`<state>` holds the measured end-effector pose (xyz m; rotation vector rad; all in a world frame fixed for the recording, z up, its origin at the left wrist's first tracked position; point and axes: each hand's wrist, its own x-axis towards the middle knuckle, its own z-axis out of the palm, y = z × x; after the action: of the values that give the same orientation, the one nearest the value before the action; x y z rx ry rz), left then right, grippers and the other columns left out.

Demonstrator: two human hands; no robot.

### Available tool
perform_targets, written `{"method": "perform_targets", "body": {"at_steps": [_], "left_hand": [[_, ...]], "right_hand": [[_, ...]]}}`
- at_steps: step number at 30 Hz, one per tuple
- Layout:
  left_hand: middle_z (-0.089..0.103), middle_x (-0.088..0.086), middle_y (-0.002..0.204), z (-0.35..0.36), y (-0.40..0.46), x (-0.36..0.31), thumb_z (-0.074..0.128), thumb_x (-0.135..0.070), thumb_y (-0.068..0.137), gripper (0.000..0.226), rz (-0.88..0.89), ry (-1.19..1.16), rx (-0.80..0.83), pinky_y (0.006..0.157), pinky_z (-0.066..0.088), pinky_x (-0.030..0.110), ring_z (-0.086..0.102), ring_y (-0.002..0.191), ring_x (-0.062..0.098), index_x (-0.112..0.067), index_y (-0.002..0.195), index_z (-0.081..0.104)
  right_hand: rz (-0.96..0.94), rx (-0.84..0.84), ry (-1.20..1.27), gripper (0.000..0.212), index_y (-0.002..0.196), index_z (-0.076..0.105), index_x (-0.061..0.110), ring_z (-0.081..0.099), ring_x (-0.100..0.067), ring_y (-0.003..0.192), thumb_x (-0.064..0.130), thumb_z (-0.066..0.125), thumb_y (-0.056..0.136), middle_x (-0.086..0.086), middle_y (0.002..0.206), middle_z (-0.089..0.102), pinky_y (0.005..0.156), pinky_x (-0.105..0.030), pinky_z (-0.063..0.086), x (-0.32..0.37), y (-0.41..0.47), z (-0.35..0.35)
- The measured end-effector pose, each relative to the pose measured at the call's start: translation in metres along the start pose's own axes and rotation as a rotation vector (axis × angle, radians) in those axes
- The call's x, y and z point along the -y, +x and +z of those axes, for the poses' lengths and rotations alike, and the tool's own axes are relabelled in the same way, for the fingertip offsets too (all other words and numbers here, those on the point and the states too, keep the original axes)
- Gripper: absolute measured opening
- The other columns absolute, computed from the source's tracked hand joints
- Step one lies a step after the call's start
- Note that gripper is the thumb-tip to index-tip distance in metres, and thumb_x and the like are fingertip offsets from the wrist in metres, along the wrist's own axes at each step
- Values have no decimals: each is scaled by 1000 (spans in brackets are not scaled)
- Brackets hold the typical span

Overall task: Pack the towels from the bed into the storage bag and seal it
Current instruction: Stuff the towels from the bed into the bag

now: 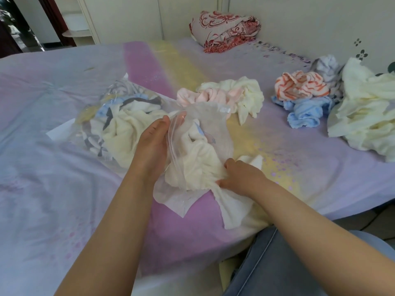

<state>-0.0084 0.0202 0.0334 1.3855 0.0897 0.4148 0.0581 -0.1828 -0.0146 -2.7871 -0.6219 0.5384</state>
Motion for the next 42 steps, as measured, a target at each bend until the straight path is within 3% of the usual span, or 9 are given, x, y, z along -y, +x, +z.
{"method": "perform_targets", "body": {"at_steps": [4,7,10,15,19,25,29,37,42], "left_hand": [[71,4,124,-2,-1,1,46,-37,100,39,-2,-7,7,99,50,32,65,119,16,-14,119,71],[68,8,128,-4,-3,-2,48,-34,100,39,-3,-49,24,112,40,45,61,125,20,-10,121,70],[69,8,128,-6,-4,-3,49,-33,99,36,-3,-38,46,115,37,47,60,126,20,-12,118,71],[66,17,129,-12,-7,-1,52,-35,97,33,-13,-8,56,114,38,48,57,128,29,-14,112,74],[67,10,129,-8,-10,-2,44,-28,103,36,-41,-159,75,114,40,42,58,129,23,-10,118,71],[63,14,134,-13,-12,-5,38,-32,105,46,-103,-205,-60,118,32,47,56,130,23,0,129,60],[64,9,134,-22,-4,-7,37,-34,102,47,-103,-294,-2,113,40,36,56,130,17,-3,130,58],[71,8,123,-11,14,3,39,-31,105,41,-56,-257,15,91,55,31,65,119,19,-12,116,73],[69,11,126,-2,26,10,42,-36,103,41,-50,-143,-5,98,51,39,64,121,24,-13,119,72]], "right_hand": [[-210,-412,449,18,81,44,18,53,-17,67,27,60,83,7,69,50,55,-29,38,26,9,-2],[-389,-287,882,20,89,44,25,53,-9,67,16,61,86,9,73,53,69,-26,46,55,11,-10],[-556,186,546,31,72,54,43,50,12,64,18,55,91,31,65,54,65,-2,37,66,5,-6],[-507,175,397,11,78,62,41,55,5,72,44,71,74,23,80,58,66,-11,41,55,11,1],[-461,299,314,38,54,42,30,47,6,45,21,68,80,17,44,48,48,-6,34,81,28,18],[-469,236,449,25,116,57,4,52,-23,114,12,49,94,-13,121,60,92,-24,40,132,62,13],[-555,133,347,31,66,55,24,49,-3,69,7,51,91,9,72,56,65,-8,40,115,53,6],[-343,-835,730,10,95,57,32,59,-8,68,27,51,89,7,77,65,62,-26,48,5,36,-7],[24,-527,308,43,132,50,14,23,-29,142,21,51,90,-12,152,28,114,-35,23,-53,135,-25]]}}
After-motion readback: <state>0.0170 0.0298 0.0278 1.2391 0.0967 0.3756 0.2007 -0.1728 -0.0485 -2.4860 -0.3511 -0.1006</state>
